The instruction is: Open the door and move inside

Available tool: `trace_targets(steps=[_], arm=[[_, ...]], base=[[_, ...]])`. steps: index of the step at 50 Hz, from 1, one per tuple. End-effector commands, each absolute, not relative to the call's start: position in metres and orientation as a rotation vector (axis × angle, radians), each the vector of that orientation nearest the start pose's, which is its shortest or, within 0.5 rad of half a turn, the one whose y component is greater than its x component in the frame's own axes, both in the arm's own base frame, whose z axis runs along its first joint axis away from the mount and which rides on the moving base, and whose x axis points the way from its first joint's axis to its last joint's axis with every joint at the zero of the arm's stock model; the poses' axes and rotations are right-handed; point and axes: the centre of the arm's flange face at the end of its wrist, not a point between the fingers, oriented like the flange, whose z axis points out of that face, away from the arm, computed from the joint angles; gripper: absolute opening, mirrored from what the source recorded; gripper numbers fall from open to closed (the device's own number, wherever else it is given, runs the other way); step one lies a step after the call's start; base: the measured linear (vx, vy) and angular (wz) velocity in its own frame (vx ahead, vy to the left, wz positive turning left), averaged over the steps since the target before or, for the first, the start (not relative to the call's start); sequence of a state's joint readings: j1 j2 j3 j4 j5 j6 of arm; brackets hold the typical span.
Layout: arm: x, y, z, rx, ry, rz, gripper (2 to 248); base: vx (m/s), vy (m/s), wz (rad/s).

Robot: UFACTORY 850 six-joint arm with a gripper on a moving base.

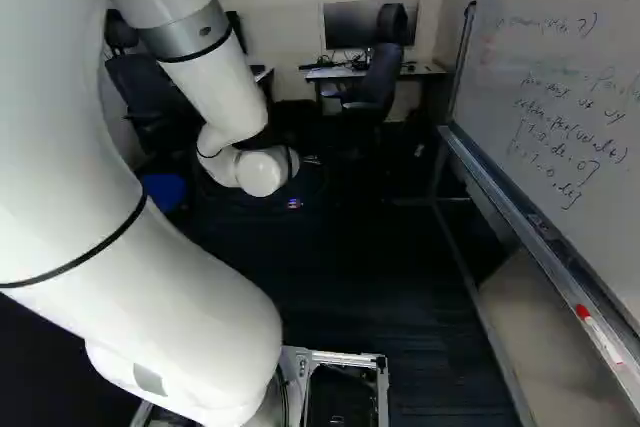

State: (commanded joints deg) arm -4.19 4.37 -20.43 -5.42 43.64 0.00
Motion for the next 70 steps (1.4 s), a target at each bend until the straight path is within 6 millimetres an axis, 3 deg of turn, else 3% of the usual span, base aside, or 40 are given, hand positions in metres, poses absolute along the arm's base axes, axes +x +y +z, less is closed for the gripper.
trace_targets(steps=[20,70], arm=[[0.368,-0.0211,0.3959,-2.62,-0.052,-1.779,247],[0.368,-0.0211,0.3959,-2.62,-0.052,-1.779,247]], base=[[0.126,0.001,-0.01],[-0.002,0.0,0.0]])
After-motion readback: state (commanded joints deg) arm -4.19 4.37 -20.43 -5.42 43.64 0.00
